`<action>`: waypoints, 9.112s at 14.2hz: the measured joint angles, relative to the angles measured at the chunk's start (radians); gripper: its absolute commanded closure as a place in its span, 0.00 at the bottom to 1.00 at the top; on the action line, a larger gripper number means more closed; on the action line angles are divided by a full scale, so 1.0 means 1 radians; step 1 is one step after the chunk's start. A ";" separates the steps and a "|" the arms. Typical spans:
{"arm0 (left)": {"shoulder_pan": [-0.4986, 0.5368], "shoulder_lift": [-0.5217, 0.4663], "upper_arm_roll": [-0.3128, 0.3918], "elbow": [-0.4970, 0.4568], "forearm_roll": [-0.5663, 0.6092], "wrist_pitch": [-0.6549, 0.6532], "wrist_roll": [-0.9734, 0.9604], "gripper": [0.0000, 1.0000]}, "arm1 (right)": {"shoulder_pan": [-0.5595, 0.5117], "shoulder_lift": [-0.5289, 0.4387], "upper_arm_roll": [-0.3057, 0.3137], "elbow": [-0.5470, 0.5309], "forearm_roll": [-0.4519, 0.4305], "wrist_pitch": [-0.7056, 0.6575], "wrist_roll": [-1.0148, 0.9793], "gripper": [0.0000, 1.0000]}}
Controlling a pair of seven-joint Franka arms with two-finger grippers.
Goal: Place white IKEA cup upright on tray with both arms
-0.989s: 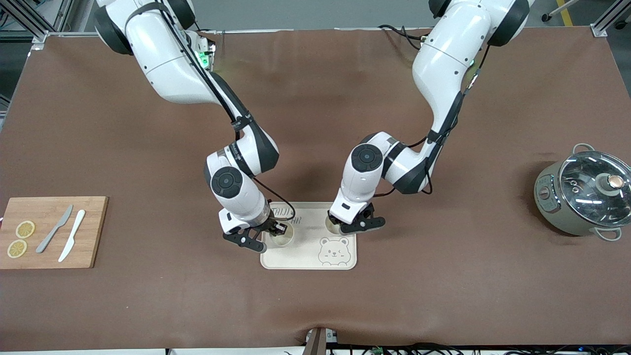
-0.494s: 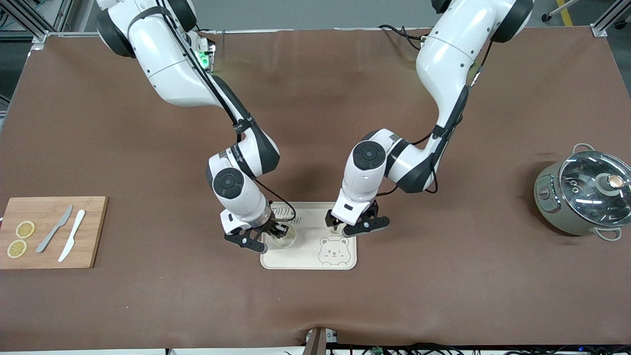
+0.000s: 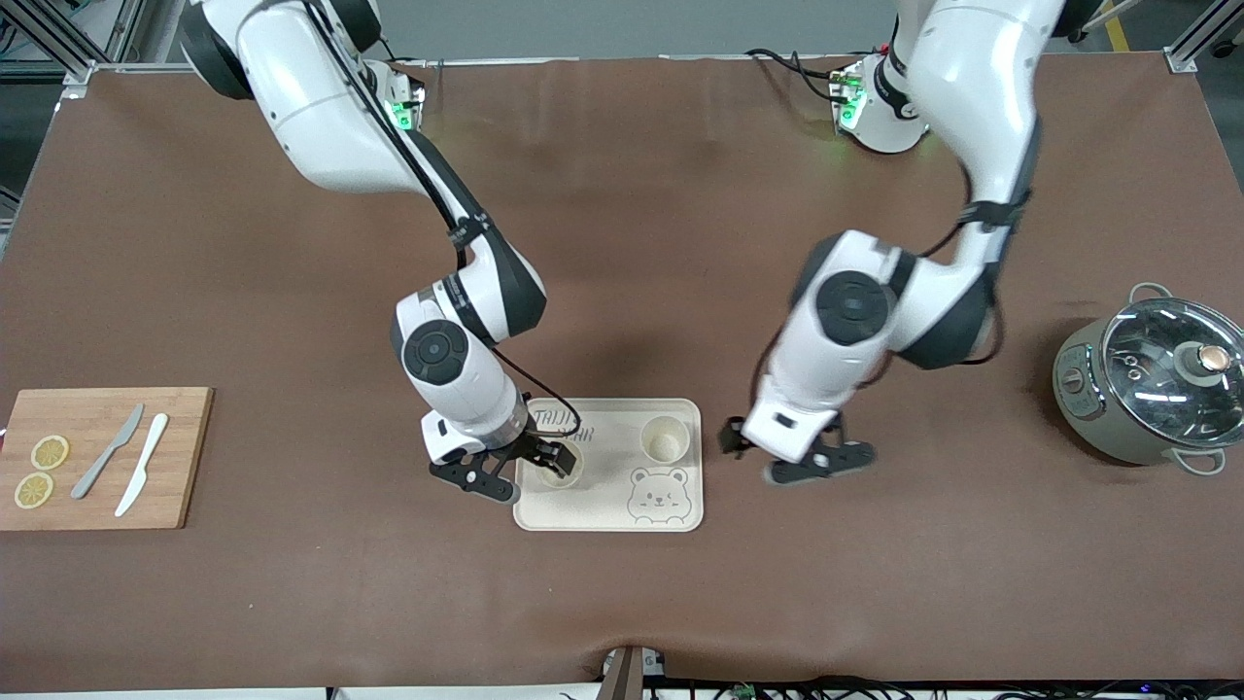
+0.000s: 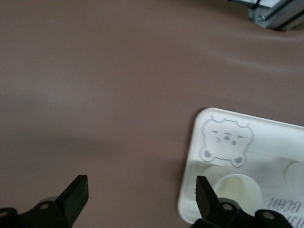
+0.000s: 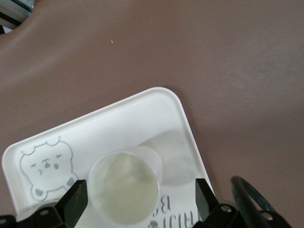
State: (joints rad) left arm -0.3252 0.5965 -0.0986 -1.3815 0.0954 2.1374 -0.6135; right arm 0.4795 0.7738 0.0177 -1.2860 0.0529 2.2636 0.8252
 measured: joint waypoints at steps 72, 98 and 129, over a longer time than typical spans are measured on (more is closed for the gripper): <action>0.308 -0.537 0.039 -0.129 -0.102 -0.550 0.629 0.00 | -0.501 -0.588 0.010 -0.251 0.000 -0.511 -0.740 0.00; 0.307 -0.535 0.039 -0.132 -0.102 -0.547 0.629 0.00 | -0.492 -0.584 0.010 -0.259 0.000 -0.494 -0.740 0.00; 0.307 -0.528 0.039 -0.138 -0.102 -0.540 0.629 0.00 | -0.492 -0.583 0.003 -0.281 -0.002 -0.486 -0.771 0.00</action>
State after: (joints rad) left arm -0.0181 0.0687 -0.0597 -1.5193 -0.0067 1.5969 0.0150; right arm -0.0127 0.1911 0.0208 -1.5669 0.0505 1.7780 0.0539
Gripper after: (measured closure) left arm 0.000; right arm 0.000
